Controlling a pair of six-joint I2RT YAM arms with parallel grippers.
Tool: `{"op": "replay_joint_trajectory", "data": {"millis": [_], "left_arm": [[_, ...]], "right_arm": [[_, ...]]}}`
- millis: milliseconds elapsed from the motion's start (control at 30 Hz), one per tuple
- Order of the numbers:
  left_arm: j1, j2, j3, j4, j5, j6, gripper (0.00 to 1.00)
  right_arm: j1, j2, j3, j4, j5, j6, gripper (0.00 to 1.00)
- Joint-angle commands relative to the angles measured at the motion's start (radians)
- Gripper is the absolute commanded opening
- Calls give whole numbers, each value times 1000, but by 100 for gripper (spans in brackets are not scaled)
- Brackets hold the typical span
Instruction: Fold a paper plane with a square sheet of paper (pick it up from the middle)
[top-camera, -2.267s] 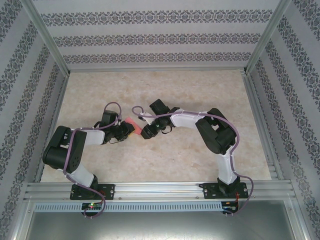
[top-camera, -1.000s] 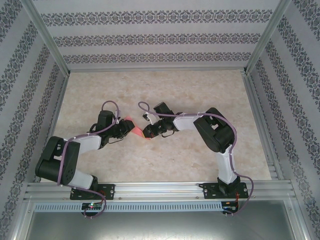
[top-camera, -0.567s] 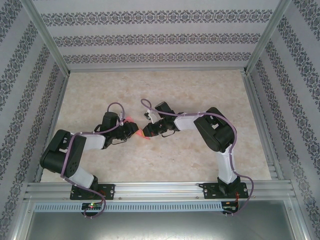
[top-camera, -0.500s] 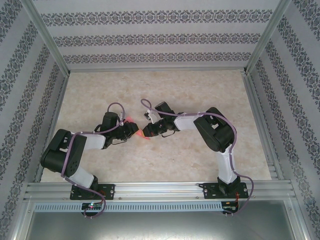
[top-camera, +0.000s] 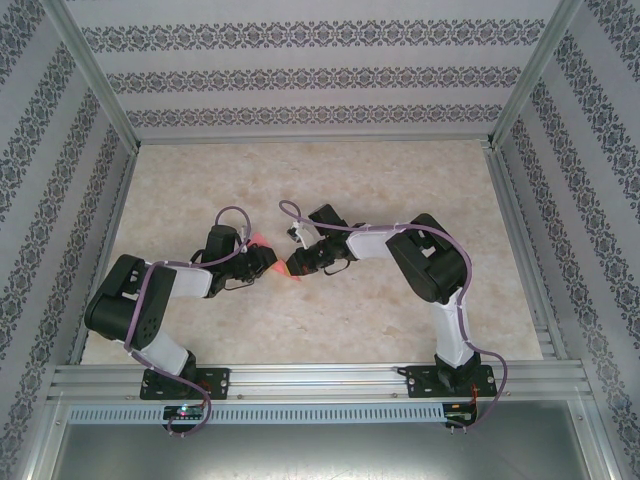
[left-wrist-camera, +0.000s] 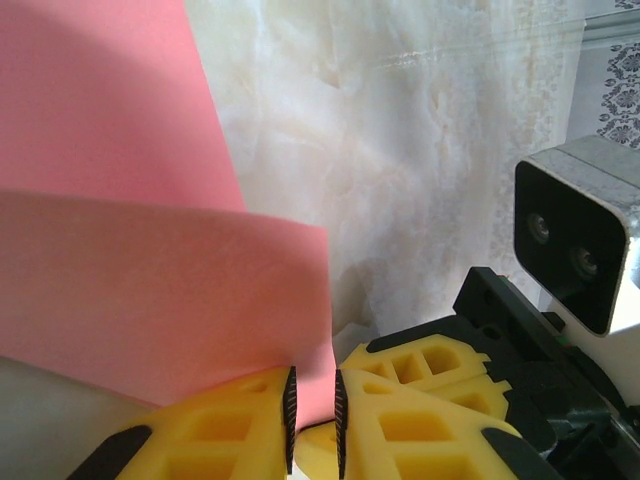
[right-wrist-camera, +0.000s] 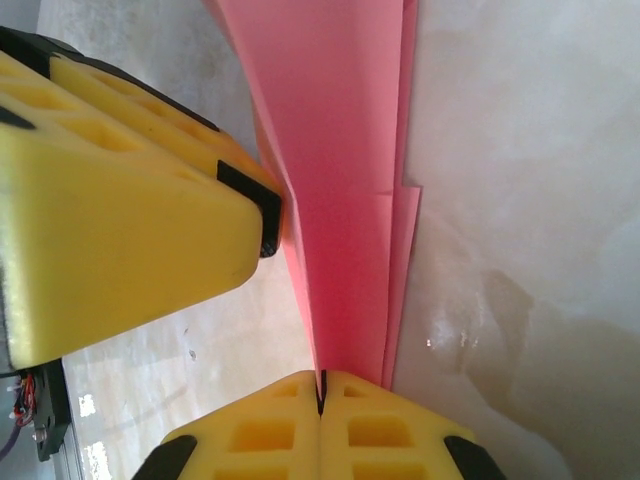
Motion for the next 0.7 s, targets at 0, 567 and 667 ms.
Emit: {"op": "replay_joint_trajectory", "data": {"millis": [0, 567, 667], "left_arm": [[-14, 15, 20, -29, -25, 8, 22], [-14, 46, 27, -149, -115, -29, 21], [-12, 60, 38, -167, -115, -25, 21]], "right_arm": [[6, 26, 16, -66, 23, -36, 5], [-7, -19, -3, -28, -15, 21, 19], [-12, -48, -4, -49, -18, 23, 22]]}}
